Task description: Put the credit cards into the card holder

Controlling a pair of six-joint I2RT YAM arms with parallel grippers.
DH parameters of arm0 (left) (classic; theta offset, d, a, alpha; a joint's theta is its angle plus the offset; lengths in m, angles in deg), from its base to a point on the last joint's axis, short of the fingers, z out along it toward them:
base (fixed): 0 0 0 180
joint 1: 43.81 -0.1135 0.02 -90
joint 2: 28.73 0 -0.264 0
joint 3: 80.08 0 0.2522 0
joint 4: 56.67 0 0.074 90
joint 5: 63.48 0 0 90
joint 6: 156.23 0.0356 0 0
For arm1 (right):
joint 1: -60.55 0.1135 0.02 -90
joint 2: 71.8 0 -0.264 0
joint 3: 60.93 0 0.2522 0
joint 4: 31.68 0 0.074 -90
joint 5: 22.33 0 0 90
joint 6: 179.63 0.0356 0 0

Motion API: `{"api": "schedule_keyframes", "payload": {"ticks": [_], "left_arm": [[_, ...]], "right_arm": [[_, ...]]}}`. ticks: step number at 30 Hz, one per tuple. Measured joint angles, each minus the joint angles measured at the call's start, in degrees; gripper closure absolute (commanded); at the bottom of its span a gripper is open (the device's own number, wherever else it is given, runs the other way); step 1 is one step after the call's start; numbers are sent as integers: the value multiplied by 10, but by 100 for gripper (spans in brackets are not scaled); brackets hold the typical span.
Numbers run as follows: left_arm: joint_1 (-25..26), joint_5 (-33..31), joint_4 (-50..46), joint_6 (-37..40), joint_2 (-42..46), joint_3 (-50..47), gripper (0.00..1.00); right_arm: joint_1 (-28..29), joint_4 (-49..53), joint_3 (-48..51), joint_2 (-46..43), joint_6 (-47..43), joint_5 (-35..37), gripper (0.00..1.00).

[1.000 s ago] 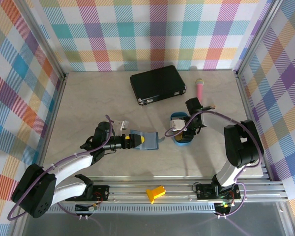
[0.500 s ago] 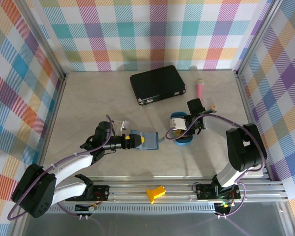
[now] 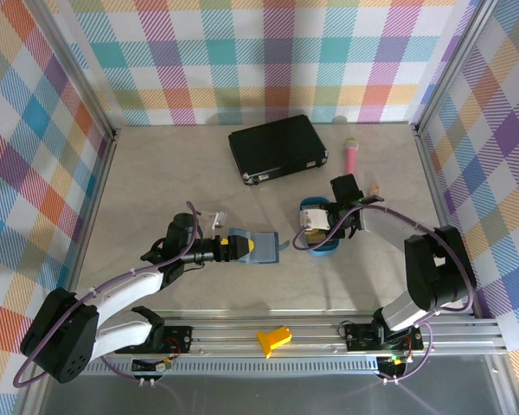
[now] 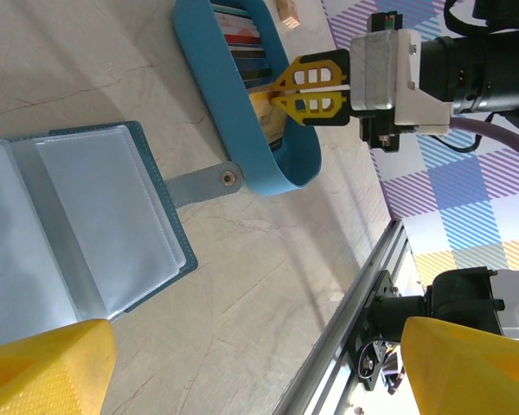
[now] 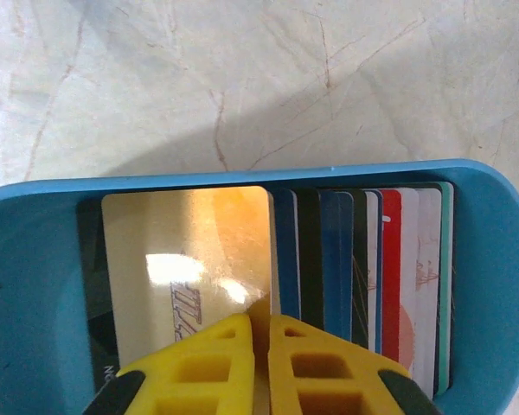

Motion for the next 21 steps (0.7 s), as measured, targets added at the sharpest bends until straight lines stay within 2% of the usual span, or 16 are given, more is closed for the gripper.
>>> {"api": "schedule_keyframes", "payload": {"ticks": [7,14,19,21], "left_arm": [[0,0,11,-13,0,0,16],[1,0,36,-35,24,-8,17],[3,0,30,-42,53,-8,18],[4,0,29,-54,70,-8,19]], "right_arm": [[9,71,0,-65,17,4,100],[10,134,-2,-146,71,-13,100],[-3,156,-37,-195,168,-53,100],[-14,148,-55,-220,245,-76,100]]}}
